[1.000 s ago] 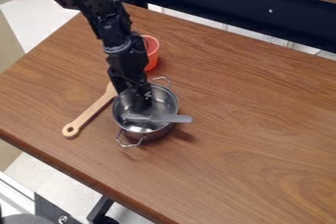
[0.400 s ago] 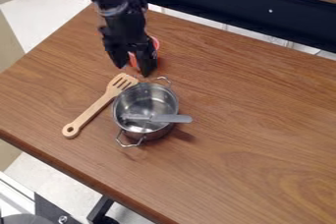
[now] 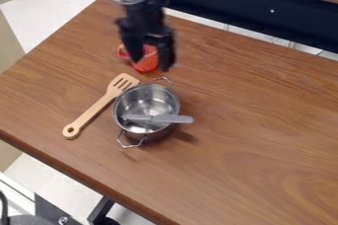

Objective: MOVE THE SILVER POT FRO LEFT SIDE OF THE TABLE AND PUT IT CLOSE TO SPATULA

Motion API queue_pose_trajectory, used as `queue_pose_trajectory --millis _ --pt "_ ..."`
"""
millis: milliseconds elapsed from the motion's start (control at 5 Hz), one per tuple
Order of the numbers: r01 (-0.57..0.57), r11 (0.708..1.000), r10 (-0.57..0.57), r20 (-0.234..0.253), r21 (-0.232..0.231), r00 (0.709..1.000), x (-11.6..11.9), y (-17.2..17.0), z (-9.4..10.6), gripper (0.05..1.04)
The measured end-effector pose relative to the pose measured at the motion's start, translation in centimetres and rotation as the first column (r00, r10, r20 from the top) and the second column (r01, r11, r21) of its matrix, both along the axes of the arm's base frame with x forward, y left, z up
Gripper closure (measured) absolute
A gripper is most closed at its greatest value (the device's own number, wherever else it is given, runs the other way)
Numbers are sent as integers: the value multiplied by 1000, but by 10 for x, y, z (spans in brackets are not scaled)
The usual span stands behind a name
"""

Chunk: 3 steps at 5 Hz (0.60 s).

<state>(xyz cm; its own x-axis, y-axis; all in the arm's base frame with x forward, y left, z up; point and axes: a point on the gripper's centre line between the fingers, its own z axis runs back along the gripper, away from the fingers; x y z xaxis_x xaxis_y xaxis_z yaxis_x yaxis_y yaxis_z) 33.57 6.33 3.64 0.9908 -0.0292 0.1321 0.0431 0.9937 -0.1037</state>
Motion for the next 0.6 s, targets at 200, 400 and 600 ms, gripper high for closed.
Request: queue_pose_trajectory --millis 200,400,600 --pt "-91 996 91 7 -3 996 8 -25 1 83" --pt "-308 951 307 39 22 951 14 -45 -5 83" --pt "-461 887 459 61 25 886 18 -62 -5 83"
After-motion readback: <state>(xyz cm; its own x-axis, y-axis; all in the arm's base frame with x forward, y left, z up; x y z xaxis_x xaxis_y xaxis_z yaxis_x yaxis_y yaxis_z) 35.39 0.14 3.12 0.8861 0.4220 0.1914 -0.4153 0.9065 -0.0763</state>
